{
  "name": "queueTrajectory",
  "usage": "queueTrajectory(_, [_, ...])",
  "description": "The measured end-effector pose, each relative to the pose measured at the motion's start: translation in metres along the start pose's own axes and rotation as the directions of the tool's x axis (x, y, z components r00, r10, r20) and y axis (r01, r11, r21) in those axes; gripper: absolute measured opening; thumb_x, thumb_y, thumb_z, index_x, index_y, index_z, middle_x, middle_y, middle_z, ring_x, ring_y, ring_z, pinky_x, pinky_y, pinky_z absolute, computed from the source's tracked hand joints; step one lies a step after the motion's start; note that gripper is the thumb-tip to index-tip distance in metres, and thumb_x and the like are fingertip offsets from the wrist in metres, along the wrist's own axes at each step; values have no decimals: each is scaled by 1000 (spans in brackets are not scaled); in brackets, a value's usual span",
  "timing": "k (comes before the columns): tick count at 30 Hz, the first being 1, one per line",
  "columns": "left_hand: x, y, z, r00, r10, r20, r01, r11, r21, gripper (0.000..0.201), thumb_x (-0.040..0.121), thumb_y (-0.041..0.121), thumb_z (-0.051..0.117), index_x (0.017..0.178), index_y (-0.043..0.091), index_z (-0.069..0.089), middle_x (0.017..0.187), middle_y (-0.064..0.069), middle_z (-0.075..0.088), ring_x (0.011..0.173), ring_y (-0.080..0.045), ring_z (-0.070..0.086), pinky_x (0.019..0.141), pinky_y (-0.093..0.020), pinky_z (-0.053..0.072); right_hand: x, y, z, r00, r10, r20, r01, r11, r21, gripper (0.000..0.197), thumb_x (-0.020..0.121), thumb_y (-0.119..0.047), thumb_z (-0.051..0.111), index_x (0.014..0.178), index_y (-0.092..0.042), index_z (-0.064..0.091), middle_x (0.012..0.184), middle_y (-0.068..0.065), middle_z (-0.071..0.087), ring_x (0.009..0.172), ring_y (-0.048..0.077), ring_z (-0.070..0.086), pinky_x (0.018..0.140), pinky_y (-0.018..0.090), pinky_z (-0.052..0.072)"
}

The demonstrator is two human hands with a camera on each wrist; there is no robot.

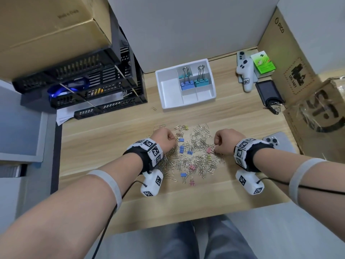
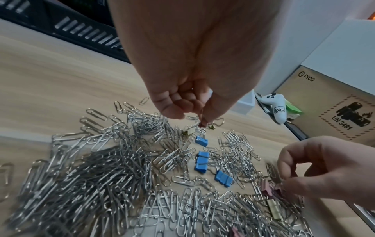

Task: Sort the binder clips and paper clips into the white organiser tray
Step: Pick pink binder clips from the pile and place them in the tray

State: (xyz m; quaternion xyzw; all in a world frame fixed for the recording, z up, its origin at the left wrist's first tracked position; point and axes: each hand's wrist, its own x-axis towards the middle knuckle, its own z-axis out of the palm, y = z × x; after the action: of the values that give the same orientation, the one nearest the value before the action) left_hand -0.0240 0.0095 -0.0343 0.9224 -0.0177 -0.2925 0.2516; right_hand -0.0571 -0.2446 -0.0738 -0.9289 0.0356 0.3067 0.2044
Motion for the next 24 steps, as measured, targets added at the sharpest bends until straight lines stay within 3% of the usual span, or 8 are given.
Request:
queueTrajectory(7, [-10,0,-1,1000,5,-25,-7,994,-109,6,82,6,63,86,6,58,79,-11,70,68,-23,71,60,-34,59,-1,-1,7,1000,-8,19,9,1000,-26,10,68,-23,64,78,-24,60,78,-8,66,75,16,65,69,32,58])
queueTrajectory(9, [-13,-1,0,1000,14,-4,-14,995,-97,7,83,4,62,85,9,58,78,-10,68,72,-25,70,57,-30,54,-1,-1,9,1000,-6,10,7,1000,-9,10,68,-21,62,78,-24,60,78,-8,66,76,18,66,70,33,58])
queueTrajectory(13, [-16,0,6,998,2,57,-1,1000,-13,17,90,4,50,97,9,65,86,-2,66,66,-13,56,50,-20,39,-5,-2,8,999,33,-17,-32,995,98,16,66,-28,68,78,-21,62,78,-7,67,74,16,64,71,32,57])
queueTrajectory(15, [-16,0,9,997,3,73,-7,999,48,21,94,8,45,101,5,65,92,-6,67,63,-12,52,50,-22,37,-5,-4,6,997,77,-4,-75,979,190,19,75,-33,67,73,-16,60,73,-2,64,71,19,60,69,31,52])
queueTrajectory(18, [-19,2,12,992,14,126,-28,994,109,25,97,12,42,94,4,65,83,-6,63,61,-14,50,52,-24,40,-2,-5,6,993,113,16,-113,954,276,28,91,-29,50,71,-10,53,72,9,56,71,26,51,64,32,38])
queueTrajectory(21, [-22,7,17,980,59,192,-91,982,163,15,92,18,53,86,10,64,82,-4,64,69,-17,58,64,-29,53,0,-3,9,993,117,19,-115,918,379,29,94,-21,46,76,-4,60,78,14,61,76,27,53,68,33,39])
queueTrajectory(24, [-26,13,25,954,106,281,-174,957,230,9,83,18,67,91,14,65,82,7,60,70,-10,55,57,-22,45,1,-4,13,996,86,7,-79,883,463,25,91,-12,49,76,-5,68,80,12,69,75,25,60,66,29,45])
